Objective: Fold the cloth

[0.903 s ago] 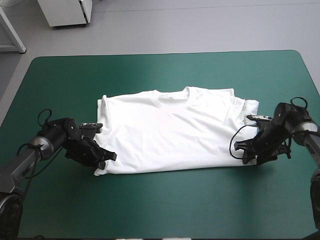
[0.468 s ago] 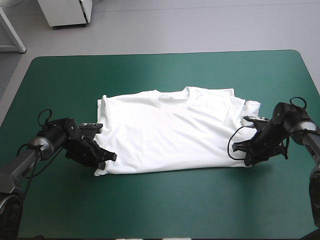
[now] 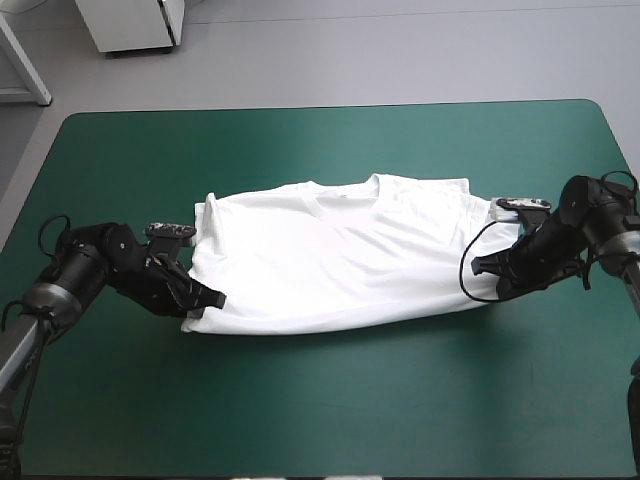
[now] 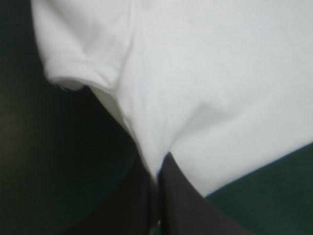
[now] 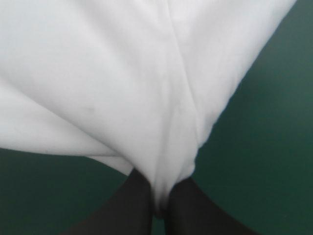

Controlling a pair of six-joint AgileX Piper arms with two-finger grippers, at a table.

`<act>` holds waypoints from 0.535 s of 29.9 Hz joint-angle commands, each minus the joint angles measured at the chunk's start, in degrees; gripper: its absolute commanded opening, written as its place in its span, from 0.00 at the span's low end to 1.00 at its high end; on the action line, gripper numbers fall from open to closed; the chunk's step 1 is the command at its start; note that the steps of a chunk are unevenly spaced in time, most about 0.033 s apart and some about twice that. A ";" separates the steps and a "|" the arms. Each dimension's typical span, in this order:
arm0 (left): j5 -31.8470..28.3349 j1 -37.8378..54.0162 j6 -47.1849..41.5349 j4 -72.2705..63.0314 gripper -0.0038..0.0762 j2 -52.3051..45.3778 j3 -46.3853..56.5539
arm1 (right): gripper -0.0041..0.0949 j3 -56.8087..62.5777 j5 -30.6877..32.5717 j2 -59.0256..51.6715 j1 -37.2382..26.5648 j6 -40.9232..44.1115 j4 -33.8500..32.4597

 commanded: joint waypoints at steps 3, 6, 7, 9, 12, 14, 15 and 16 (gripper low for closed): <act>1.23 -0.16 -0.66 2.10 0.04 -1.85 -8.96 | 0.03 -5.69 0.42 -2.25 -0.16 0.09 -0.35; 1.12 -0.05 -0.84 5.05 0.04 -1.73 -12.44 | 0.03 -7.56 -0.50 -2.15 -0.16 0.84 -1.07; 1.12 -0.05 -1.08 6.04 0.04 -1.60 -13.37 | 0.03 -8.43 -0.61 -1.86 -0.16 1.00 -1.07; 1.12 -0.05 -1.57 7.53 0.04 -1.21 -14.57 | 0.03 -10.29 -0.61 -0.88 -0.16 1.13 -1.07; -0.67 -0.05 -2.39 7.97 0.04 -0.69 -14.83 | 0.03 -13.71 -0.39 1.11 -0.16 1.78 -0.94; -2.47 -0.05 -2.39 7.97 0.04 -0.38 -14.83 | 0.03 -16.84 -0.39 2.74 -0.16 1.80 -0.81; -3.09 -0.05 -2.50 7.97 0.04 -0.22 -14.83 | 0.03 -18.25 -0.39 3.61 -0.16 1.92 -0.65; -3.98 -0.05 -2.61 7.97 0.04 -0.01 -14.83 | 0.03 -20.10 -0.39 4.51 -0.16 2.04 -0.55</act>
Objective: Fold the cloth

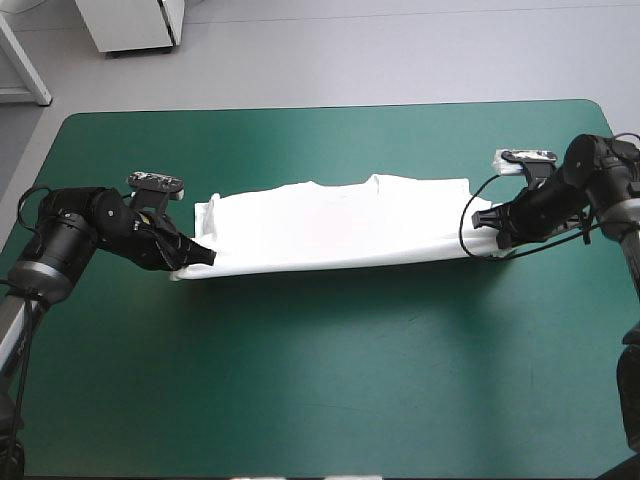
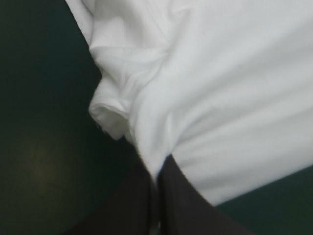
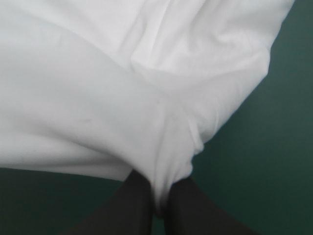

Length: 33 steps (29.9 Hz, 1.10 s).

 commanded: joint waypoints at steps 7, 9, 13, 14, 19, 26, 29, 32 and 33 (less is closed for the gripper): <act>-11.82 -0.05 -0.82 0.45 0.04 1.97 -2.40 | 0.03 -16.81 -0.08 6.92 -0.16 1.06 1.18; -13.60 -0.05 -0.82 0.69 0.04 3.74 -3.59 | 0.03 -19.00 -0.94 9.17 -0.16 1.06 1.29; -16.17 -0.05 -0.82 0.80 0.04 8.27 -8.39 | 0.03 -24.08 -1.41 13.70 -0.16 1.06 1.86; -16.17 -0.05 -0.82 1.20 0.04 9.74 -10.12 | 0.03 -25.36 -1.54 14.96 -0.16 1.06 2.29; -15.49 -0.05 -0.82 2.62 0.04 16.34 -18.08 | 0.03 -30.29 -4.14 20.23 -0.16 1.06 3.62; -15.49 -0.05 -0.55 4.19 0.04 23.34 -23.79 | 0.03 -36.28 -6.05 27.35 -0.16 0.61 5.45; -15.62 -0.05 -0.55 4.81 0.04 25.65 -23.89 | 0.03 -37.85 -6.74 29.75 -0.16 0.17 6.71; -15.62 -0.05 -0.55 5.05 0.04 27.81 -23.89 | 0.03 -38.92 -6.52 31.81 -0.16 0.17 6.80; -15.62 -0.05 -0.55 5.05 0.04 28.30 -23.89 | 0.03 -39.00 -6.52 32.18 -0.16 -0.12 6.80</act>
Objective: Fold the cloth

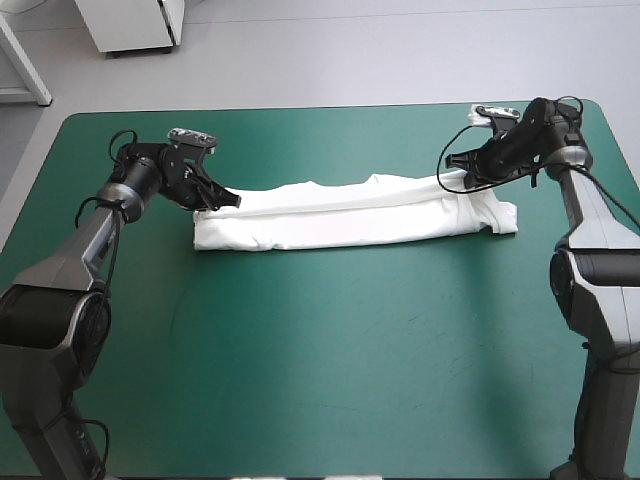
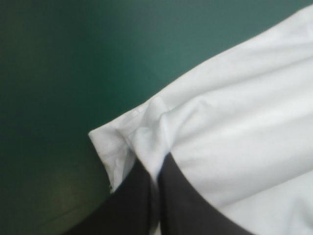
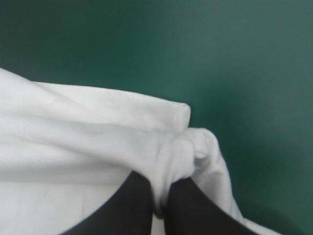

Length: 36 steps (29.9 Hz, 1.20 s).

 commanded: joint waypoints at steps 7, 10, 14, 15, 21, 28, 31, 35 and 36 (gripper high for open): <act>-1.20 -0.05 -0.82 0.15 0.05 -0.38 -2.11 | 0.07 -2.62 -0.55 -1.98 -0.35 -3.29 2.09; 1.41 -0.05 -0.70 0.15 0.14 -0.38 -3.12 | 0.17 -2.88 0.71 -1.98 -1.12 -3.71 4.53; 4.27 -0.05 -0.70 0.15 0.33 -0.38 -5.45 | 0.35 -2.97 3.01 -2.35 -2.05 -3.71 5.95; 4.77 -0.05 -0.70 0.15 0.39 -0.64 -6.31 | 0.40 -2.97 3.76 -2.74 -2.39 -3.71 5.95; 6.94 -0.05 -0.70 0.15 0.55 -3.73 -12.23 | 0.55 -2.97 4.56 -8.10 -6.22 -4.18 6.84; 11.62 -0.16 -0.17 -9.99 0.55 -9.02 -16.31 | 0.55 -2.57 4.84 -17.60 -11.75 -4.97 11.76; 12.84 -1.33 4.66 -22.68 0.49 -9.52 -16.41 | 0.49 -1.10 4.84 -22.63 -12.31 -4.73 11.76; 11.07 -5.98 10.57 -25.99 0.10 -8.91 -16.39 | 0.20 3.03 4.84 -28.25 -12.31 -6.67 11.77; 10.23 -7.31 11.48 -25.83 0.04 -8.62 -16.39 | 0.10 4.02 4.88 -29.17 -12.31 -7.17 11.77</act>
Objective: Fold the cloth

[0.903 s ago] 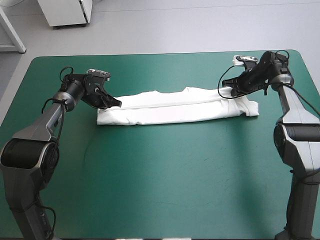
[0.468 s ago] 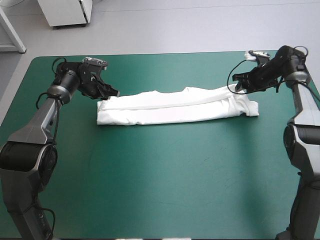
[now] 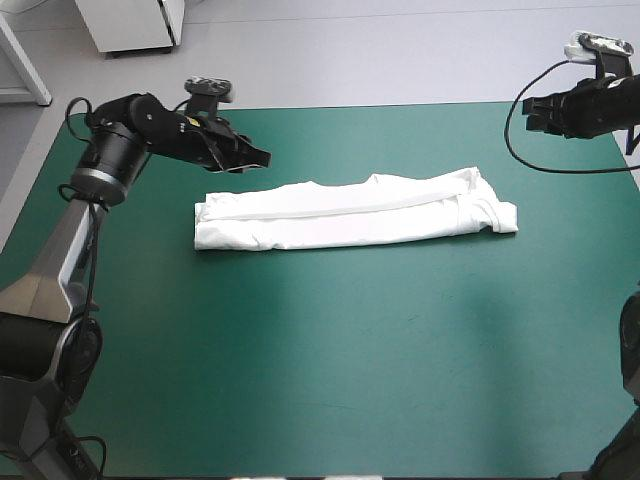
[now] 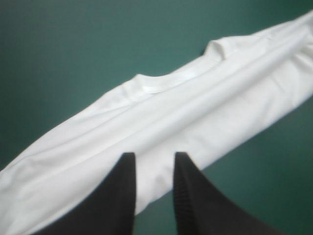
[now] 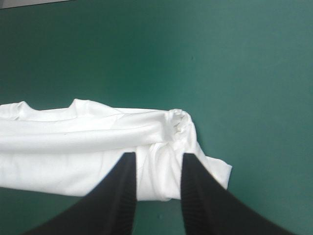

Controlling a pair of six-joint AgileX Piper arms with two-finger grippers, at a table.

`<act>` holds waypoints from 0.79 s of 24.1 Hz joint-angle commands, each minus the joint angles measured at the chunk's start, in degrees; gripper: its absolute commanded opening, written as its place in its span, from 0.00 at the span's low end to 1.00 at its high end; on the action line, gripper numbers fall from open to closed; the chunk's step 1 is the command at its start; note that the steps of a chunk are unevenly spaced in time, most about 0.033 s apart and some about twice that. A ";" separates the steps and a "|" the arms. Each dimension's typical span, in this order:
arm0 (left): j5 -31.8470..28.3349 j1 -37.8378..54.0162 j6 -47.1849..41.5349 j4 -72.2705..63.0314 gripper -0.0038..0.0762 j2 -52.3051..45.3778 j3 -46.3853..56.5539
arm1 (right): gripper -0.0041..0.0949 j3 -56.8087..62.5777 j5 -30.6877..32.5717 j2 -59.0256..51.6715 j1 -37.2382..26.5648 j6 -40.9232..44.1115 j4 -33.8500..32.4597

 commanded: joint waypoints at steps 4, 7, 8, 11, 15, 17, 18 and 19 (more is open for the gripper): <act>-5.66 -6.63 3.97 -4.72 0.04 -0.10 -1.76 | 0.02 7.22 -1.35 -9.92 -0.33 -3.82 1.15; -5.55 -7.96 3.97 -7.94 0.04 3.17 -1.76 | 0.02 11.85 -1.35 -11.51 -0.33 -3.82 -1.57; -5.55 -8.30 4.32 -9.20 0.04 4.45 -1.76 | 0.02 13.18 -1.35 -11.76 -0.33 -3.95 -2.38; -6.29 -10.47 6.46 -12.13 0.04 8.96 -2.14 | 0.02 16.16 -1.35 -11.89 -0.33 -4.37 -3.58; -5.30 -12.66 6.63 -11.62 0.04 16.12 -8.19 | 0.02 16.44 -1.67 -9.05 -0.33 -5.28 -3.58; -3.41 -12.71 5.36 -11.16 0.04 19.64 -13.29 | 0.02 16.44 -1.83 -7.82 -0.33 -5.28 -3.58; -2.73 -12.71 4.13 -9.92 0.04 21.53 -16.39 | 0.02 16.44 -1.94 -7.30 -0.33 -5.38 -3.58; -2.28 -12.71 3.50 -8.00 0.04 23.07 -18.86 | 0.02 16.44 -2.36 -6.74 -0.33 -5.53 -3.58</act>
